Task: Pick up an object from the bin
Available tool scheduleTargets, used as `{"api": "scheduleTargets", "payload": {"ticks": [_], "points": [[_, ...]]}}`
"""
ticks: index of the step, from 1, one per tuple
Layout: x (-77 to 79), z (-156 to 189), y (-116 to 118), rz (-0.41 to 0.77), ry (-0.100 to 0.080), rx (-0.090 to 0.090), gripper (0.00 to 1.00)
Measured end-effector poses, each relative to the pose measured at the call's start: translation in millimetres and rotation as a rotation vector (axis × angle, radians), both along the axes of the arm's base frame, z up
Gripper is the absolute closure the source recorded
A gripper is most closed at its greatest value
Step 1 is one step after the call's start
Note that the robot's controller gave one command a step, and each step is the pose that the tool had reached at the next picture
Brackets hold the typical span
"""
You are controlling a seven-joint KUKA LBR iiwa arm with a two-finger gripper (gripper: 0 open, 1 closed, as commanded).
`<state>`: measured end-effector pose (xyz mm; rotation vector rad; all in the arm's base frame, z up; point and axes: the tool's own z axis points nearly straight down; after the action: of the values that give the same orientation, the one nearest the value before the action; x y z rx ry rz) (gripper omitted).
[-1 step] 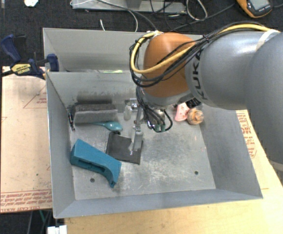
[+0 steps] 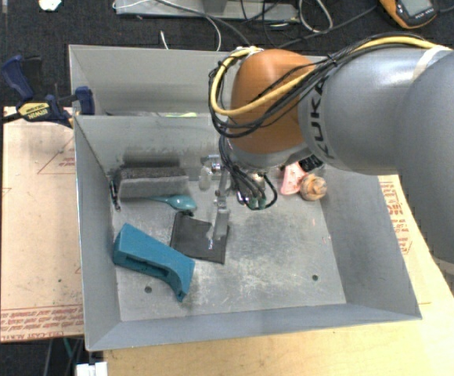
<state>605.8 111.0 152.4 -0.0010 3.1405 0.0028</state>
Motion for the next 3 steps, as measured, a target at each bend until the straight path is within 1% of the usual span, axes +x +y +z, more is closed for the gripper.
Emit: {"api": "scheduleTargets", "payload": {"ticks": [1, 2, 3], "points": [[-25.1, -57.7, -11.5, -0.041, -0.003, 0.002, 0.00], [-32.6, -86.2, -4.0, -0.094, -0.007, 0.002, 0.00], [-30.6, -81.4, -11.3, -0.118, 0.001, 0.003, 1.00]]}}
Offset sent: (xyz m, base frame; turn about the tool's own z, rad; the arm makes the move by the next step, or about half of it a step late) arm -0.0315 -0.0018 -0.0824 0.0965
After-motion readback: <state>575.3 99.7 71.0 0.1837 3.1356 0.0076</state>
